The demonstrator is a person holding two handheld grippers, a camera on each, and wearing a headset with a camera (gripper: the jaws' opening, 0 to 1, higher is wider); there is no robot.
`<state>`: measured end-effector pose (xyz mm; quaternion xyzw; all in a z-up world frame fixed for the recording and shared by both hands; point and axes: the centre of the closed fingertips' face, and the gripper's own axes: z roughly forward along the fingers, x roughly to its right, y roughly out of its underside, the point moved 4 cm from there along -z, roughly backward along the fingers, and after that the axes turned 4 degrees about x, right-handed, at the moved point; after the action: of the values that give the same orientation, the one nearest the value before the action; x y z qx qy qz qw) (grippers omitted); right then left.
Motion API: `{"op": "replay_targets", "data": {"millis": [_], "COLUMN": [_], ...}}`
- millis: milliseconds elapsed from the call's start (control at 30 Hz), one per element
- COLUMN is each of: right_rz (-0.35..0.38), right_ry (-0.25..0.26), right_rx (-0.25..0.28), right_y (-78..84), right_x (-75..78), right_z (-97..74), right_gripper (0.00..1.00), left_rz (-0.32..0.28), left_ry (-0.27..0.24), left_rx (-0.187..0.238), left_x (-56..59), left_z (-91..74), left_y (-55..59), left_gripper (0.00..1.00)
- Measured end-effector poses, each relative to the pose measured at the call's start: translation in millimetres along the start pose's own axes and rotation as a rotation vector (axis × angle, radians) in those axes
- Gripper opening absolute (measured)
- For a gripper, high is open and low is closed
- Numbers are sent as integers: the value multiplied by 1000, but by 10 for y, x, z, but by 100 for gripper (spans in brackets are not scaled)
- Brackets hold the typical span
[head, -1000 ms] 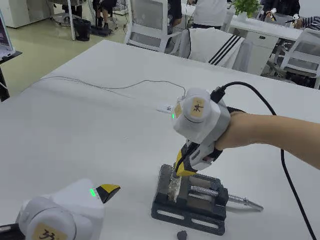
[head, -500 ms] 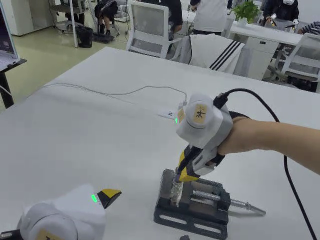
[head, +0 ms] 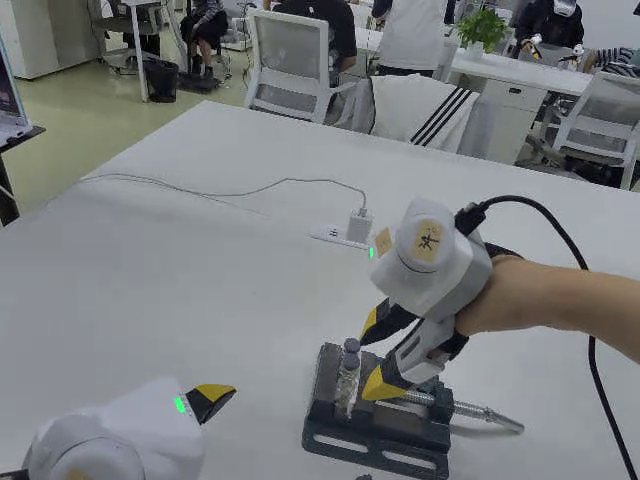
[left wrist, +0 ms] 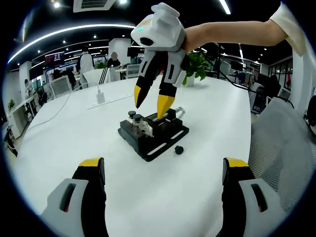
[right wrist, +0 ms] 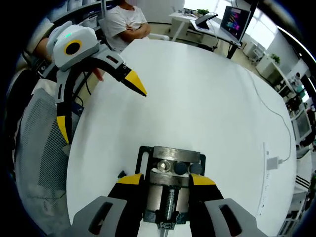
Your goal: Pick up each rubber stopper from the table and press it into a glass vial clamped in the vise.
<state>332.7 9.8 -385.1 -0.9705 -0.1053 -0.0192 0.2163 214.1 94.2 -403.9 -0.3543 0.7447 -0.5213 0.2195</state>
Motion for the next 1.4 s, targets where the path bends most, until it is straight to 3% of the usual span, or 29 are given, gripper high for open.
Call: {"op": "replay_targets", "data": {"millis": [600,1100,1300,1400], "right_rz": [100,241,253,223], "right_ry": [8,12,8,30], "right_rx": [99,153,141,104], "right_y": [56,235,284,332], "right_x": [-420,-701,-785,-776], "right_z": [-66,203,324,361], "right_gripper": [24,16,13,12], "left_rz": [7,-2,-6,-9], "left_ry": [18,36,40,40], "left_rx": [6,-1,-4,-4], "left_x": [42,113,126,124], "left_z": [26,43,46,48], "left_y": [4,82,98,113], "left_gripper": [99,98,98,98]}}
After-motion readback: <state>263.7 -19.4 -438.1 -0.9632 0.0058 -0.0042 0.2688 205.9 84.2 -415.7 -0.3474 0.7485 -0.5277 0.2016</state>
